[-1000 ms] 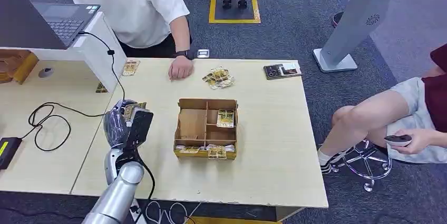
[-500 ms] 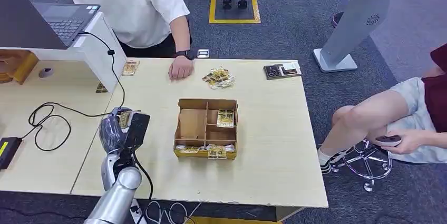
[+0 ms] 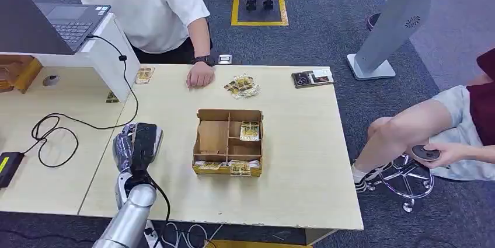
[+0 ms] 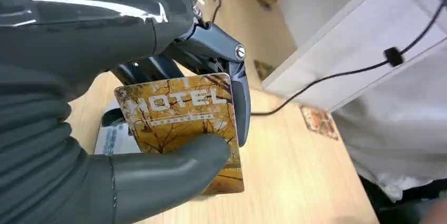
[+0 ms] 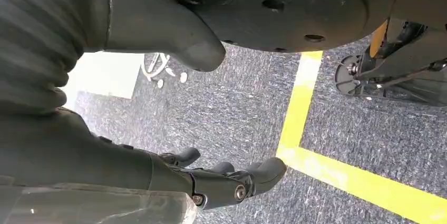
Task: Pass the card to the sensor for recognition and then transmit it.
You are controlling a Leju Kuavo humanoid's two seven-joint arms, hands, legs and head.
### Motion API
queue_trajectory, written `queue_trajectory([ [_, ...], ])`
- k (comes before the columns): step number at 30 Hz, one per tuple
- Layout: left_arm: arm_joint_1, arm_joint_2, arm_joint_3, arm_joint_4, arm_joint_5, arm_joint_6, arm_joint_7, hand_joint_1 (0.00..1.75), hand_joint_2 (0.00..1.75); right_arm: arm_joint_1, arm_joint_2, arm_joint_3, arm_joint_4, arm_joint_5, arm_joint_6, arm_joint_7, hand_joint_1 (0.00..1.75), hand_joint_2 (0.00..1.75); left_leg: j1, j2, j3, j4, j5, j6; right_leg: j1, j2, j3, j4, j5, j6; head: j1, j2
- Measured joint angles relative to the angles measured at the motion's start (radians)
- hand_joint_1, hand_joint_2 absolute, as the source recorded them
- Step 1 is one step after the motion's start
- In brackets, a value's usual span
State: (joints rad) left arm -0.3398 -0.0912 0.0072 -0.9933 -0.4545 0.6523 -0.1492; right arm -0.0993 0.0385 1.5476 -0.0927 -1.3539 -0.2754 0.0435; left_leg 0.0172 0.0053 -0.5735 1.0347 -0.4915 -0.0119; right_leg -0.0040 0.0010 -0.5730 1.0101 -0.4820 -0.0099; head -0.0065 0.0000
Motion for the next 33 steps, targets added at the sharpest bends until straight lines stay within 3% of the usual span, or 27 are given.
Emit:
queue_trajectory([
  [7, -0.004, 0.005, -0.037, 0.026, 0.32, -0.054, -0.073, 1.75, 1.75, 0.001, 0.0, 0.0, 0.0, -0.004, -0.007, -0.003, 0.0, 1.75, 0.0, 0.0, 0.0, 0.0, 0.0, 0.0, 0.0, 0.0, 0.0, 0.0, 0.0, 0.0, 0.0, 0.0],
  [12, -0.006, 0.018, -0.067, 0.046, 0.414, -0.05, -0.096, 1.75, 1.75, 0.001, 0.0, 0.0, 0.0, -0.005, -0.01, -0.004, 0.0, 1.75, 0.0, 0.0, 0.0, 0.0, 0.0, 0.0, 0.0, 0.0, 0.0, 0.0, 0.0, 0.0, 0.0, 0.0],
  [24, -0.036, 0.052, -0.13, 0.127, 0.374, 0.008, -0.07, 1.75, 1.75, 0.001, 0.0, 0.0, -0.002, -0.004, -0.008, -0.003, 0.0, 1.75, 0.0, 0.0, 0.0, 0.0, 0.0, 0.0, 0.0, 0.0, 0.0, 0.0, 0.0, 0.0, 0.0, 0.0],
  [33, -0.087, 0.071, -0.146, 0.231, 0.206, 0.018, -0.024, 1.75, 1.75, 0.0, 0.0, 0.0, -0.003, 0.017, -0.006, -0.003, 0.0, 1.75, 0.0, 0.0, 0.0, 0.0, 0.0, 0.0, 0.0, 0.0, 0.0, 0.0, 0.0, 0.0, 0.0, 0.0],
])
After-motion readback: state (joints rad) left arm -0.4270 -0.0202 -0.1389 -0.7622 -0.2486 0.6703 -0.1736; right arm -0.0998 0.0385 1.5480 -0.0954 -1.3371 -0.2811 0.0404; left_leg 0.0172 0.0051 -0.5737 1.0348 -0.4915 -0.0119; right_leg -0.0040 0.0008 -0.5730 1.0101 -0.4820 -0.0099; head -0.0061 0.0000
